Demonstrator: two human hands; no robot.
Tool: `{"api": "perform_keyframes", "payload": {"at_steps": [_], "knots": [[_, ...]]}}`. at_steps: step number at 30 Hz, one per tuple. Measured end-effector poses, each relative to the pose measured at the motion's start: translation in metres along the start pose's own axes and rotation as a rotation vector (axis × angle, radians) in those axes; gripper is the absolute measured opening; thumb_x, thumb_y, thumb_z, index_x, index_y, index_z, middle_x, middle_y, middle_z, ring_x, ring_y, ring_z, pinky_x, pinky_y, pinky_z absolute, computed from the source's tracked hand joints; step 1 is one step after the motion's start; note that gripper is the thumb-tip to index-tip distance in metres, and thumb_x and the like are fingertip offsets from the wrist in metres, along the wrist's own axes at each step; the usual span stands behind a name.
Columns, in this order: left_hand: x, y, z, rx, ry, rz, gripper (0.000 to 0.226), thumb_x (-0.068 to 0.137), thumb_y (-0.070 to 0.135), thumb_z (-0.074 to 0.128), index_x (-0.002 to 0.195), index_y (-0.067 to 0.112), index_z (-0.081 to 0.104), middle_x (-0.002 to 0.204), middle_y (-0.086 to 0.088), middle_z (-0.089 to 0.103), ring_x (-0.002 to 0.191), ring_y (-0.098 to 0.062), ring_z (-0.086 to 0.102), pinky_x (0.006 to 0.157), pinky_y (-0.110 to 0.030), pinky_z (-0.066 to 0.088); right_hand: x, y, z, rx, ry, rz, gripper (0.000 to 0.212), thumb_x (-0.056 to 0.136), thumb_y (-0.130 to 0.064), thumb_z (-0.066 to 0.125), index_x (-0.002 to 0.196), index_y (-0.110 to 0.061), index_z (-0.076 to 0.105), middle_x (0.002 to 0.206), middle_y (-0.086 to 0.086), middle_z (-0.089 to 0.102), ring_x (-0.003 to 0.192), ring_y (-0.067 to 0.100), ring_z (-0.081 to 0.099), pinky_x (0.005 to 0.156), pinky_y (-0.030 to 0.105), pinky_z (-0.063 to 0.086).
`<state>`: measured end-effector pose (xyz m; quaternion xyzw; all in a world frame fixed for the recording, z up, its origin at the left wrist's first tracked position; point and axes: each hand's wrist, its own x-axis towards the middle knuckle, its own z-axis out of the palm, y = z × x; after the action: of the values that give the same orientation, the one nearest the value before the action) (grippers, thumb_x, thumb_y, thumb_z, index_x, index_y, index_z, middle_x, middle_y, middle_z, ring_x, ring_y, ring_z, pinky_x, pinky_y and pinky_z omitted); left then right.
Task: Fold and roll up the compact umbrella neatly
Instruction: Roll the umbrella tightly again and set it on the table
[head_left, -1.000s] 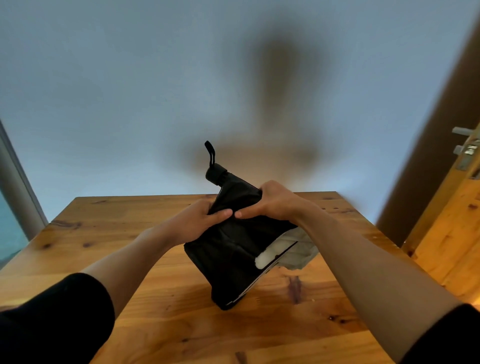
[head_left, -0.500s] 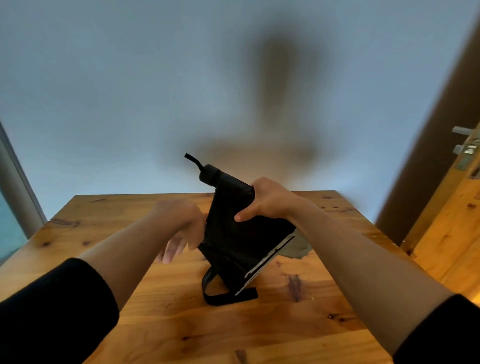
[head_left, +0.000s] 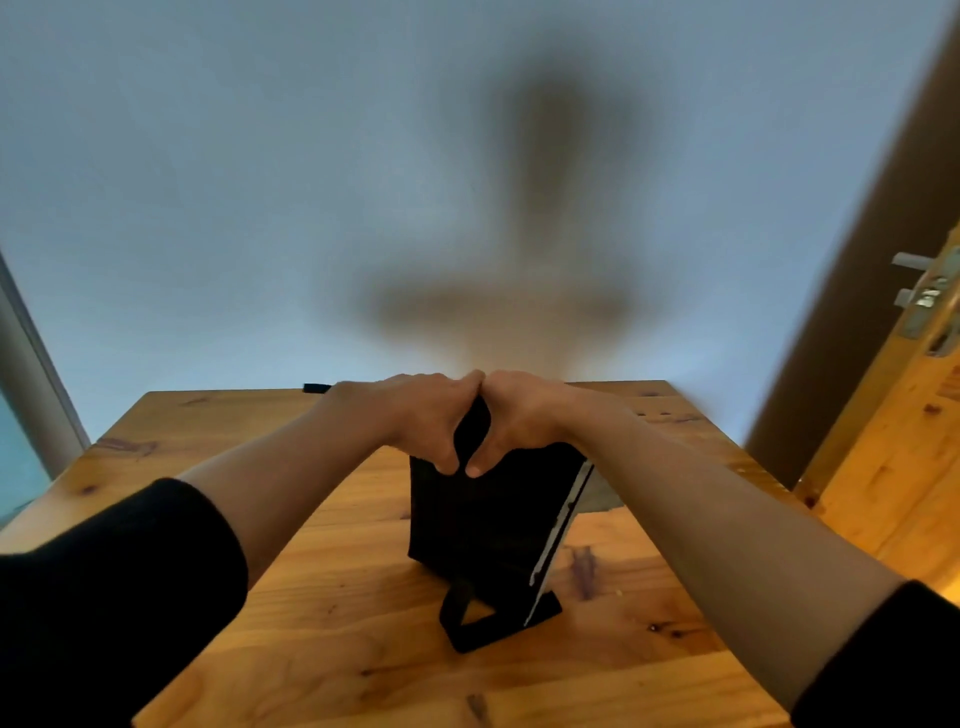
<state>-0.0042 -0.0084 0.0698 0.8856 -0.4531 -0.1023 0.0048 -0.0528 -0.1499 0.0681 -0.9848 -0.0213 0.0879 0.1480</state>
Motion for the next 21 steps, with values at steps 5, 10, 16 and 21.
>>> {"api": "perform_keyframes", "payload": {"at_steps": [5, 10, 16, 21], "knots": [[0.003, -0.005, 0.006, 0.005, 0.047, 0.034, 0.055, 0.069, 0.035, 0.083, 0.115, 0.021, 0.055, 0.093, 0.007, 0.062, 0.092, -0.019, 0.061, 0.08, -0.036, 0.054, -0.001, 0.0, 0.0, -0.107, -0.004, 0.044, 0.048, 0.063, -0.046, 0.089, 0.099, -0.024, 0.066, 0.089, -0.005, 0.069, 0.082, 0.018, 0.066, 0.075, 0.036, 0.057], [0.006, -0.009, 0.007, -0.091, 0.106, 0.02, 0.043, 0.069, 0.03, 0.084, 0.103, 0.018, 0.059, 0.086, 0.007, 0.062, 0.084, -0.016, 0.061, 0.072, -0.028, 0.049, -0.003, 0.003, -0.01, -0.339, 0.088, 0.073, 0.059, 0.058, -0.06, 0.084, 0.104, -0.028, 0.064, 0.085, -0.008, 0.066, 0.078, 0.016, 0.064, 0.062, 0.031, 0.048], [0.002, -0.019, 0.003, -0.134, 0.117, -0.007, 0.034, 0.07, 0.025, 0.084, 0.08, 0.026, 0.052, 0.072, 0.011, 0.056, 0.07, -0.008, 0.056, 0.058, -0.018, 0.039, -0.009, 0.02, -0.008, -0.531, 0.2, 0.036, 0.055, 0.068, -0.045, 0.082, 0.115, -0.027, 0.058, 0.099, -0.001, 0.065, 0.09, 0.024, 0.062, 0.066, 0.035, 0.04], [0.002, -0.019, 0.003, -0.165, 0.128, -0.044, 0.028, 0.071, 0.013, 0.077, 0.067, 0.021, 0.051, 0.061, 0.003, 0.055, 0.056, -0.011, 0.055, 0.05, -0.017, 0.041, -0.01, 0.023, -0.004, -0.579, 0.319, -0.033, 0.038, 0.082, -0.031, 0.071, 0.116, -0.023, 0.055, 0.1, 0.002, 0.065, 0.087, 0.024, 0.061, 0.065, 0.035, 0.04]]}}
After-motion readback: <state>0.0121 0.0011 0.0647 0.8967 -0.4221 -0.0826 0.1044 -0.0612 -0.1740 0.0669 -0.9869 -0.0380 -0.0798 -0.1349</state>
